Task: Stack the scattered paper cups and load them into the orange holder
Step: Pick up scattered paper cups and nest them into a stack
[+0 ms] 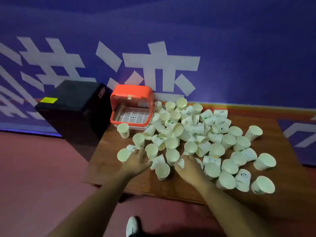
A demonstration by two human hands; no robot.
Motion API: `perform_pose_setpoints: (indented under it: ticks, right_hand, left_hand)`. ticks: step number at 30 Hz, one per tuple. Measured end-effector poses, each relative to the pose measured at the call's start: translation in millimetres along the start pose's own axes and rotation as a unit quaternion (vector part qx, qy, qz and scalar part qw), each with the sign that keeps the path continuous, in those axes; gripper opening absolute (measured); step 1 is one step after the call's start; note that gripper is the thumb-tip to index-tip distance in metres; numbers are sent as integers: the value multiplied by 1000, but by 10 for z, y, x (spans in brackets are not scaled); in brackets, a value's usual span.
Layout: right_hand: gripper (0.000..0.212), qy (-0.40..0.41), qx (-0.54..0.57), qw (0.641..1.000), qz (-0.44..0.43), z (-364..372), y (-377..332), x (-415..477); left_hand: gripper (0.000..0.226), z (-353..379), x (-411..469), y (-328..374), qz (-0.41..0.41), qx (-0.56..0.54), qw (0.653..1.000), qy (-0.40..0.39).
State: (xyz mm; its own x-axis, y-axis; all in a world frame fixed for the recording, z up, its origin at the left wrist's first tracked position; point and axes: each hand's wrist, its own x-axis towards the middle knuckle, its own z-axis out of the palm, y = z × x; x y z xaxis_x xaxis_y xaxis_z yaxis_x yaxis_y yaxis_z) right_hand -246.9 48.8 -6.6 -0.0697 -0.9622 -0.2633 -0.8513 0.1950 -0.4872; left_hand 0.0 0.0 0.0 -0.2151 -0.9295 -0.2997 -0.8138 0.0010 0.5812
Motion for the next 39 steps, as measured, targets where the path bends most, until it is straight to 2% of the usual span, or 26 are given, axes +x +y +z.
perform_pose_setpoints:
  ticks: [8, 13, 15, 18, 20, 22, 25, 27, 30, 33, 34, 36, 38, 39]
  right_hand:
    - [58, -40, 60, 994, 84, 609, -102, 35]
    - [29, -37, 192, 958, 211, 892, -220, 190]
    - [43, -32, 238, 936, 256, 933, -292, 242]
    - [50, -14, 297, 911, 285, 1000, -337, 302]
    - [55, 11, 347, 889, 298, 1026, -367, 309]
    - [46, 45, 384, 871, 303, 1025, -386, 284]
    - [35, 87, 421, 856, 289, 959, -411, 216]
    - [25, 101, 451, 846, 265, 866, -439, 190]
    - [28, 104, 481, 838, 235, 682, -544, 241]
    - [41, 82, 484, 845, 212, 539, -661, 380]
    - [39, 72, 478, 852, 199, 495, -692, 446]
    - [21, 77, 441, 877, 175, 439, -711, 577]
    - [17, 102, 309, 931, 164, 434, -596, 752]
    - [30, 97, 208, 961, 156, 468, -497, 833]
  left_hand:
    - [63, 389, 214, -370, -2, -33, 994, -105]
    - [61, 589, 494, -549, 10, -40, 981, -189]
    - [64, 658, 583, -605, 39, -45, 974, -218]
    - [71, 744, 628, -635, 78, -70, 963, -250]
    - [68, 809, 647, -668, 81, -81, 962, -249]
    - [66, 815, 655, -656, 91, -93, 961, -245]
    - [76, 753, 643, -631, 134, -107, 963, -209]
    - [68, 630, 639, -566, 165, -134, 962, -172]
    - [54, 392, 674, -501, 159, -181, 960, -141]
    - [63, 184, 762, -487, 143, -216, 959, -118]
    - [66, 128, 802, -499, 135, -225, 958, -116]
    - [72, 18, 881, -546, 124, -251, 953, -114]
    - [68, -73, 938, -601, 121, -265, 952, -92]
    - [63, -120, 937, -621, 118, -269, 953, -80]
